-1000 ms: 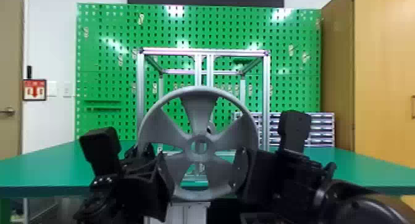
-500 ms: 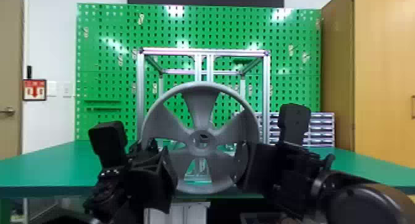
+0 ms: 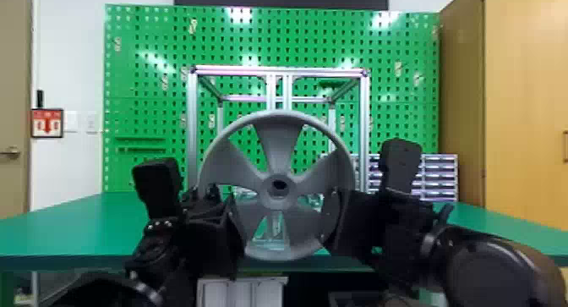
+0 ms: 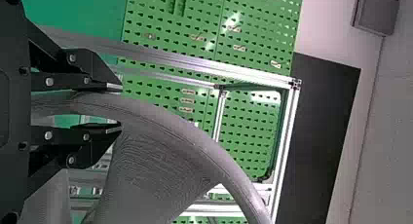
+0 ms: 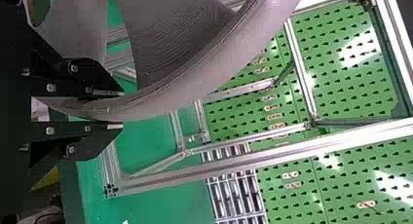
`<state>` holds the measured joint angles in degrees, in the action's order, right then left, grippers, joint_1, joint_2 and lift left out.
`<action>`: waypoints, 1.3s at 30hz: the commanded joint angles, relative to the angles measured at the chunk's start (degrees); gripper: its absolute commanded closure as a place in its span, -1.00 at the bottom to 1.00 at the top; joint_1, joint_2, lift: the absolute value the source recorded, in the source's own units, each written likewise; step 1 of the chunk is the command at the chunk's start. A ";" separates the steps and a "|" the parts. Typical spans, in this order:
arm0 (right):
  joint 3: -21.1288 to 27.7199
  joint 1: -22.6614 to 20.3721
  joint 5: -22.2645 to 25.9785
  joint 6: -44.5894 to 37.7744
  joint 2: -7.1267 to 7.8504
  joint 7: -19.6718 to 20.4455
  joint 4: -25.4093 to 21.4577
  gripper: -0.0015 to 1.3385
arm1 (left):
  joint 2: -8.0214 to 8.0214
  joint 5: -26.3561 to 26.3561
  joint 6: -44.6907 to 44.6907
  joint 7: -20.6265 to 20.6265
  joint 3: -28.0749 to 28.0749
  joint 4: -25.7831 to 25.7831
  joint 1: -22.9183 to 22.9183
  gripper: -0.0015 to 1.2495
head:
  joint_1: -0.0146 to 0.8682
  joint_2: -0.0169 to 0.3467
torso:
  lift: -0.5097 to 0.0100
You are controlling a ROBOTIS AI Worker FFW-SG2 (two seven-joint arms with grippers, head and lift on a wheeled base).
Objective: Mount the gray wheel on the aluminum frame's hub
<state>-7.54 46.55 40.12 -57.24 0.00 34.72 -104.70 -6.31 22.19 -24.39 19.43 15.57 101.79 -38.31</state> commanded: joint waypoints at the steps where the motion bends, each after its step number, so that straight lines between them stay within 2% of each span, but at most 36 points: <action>1: 0.07 1.09 0.05 -0.15 -0.06 0.00 1.25 0.67 | 0.15 0.58 -0.31 0.00 -0.19 -1.51 -1.15 0.46 | -0.98 -0.87 | -0.96; 13: 0.07 3.46 -0.04 -0.33 -0.06 0.00 3.71 0.67 | 1.12 0.40 -1.36 0.00 0.08 -4.23 -3.79 0.46 | -0.98 -0.87 | -0.96; 39: 0.42 6.89 1.02 -2.53 -0.06 0.00 6.96 0.67 | 1.74 0.14 -3.30 0.00 0.34 -8.01 -7.57 0.46 | -0.98 -0.87 | -0.96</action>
<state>-7.18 52.69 41.12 -58.96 0.00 34.73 -97.98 -4.75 22.25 -26.94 19.42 15.88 94.28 -45.04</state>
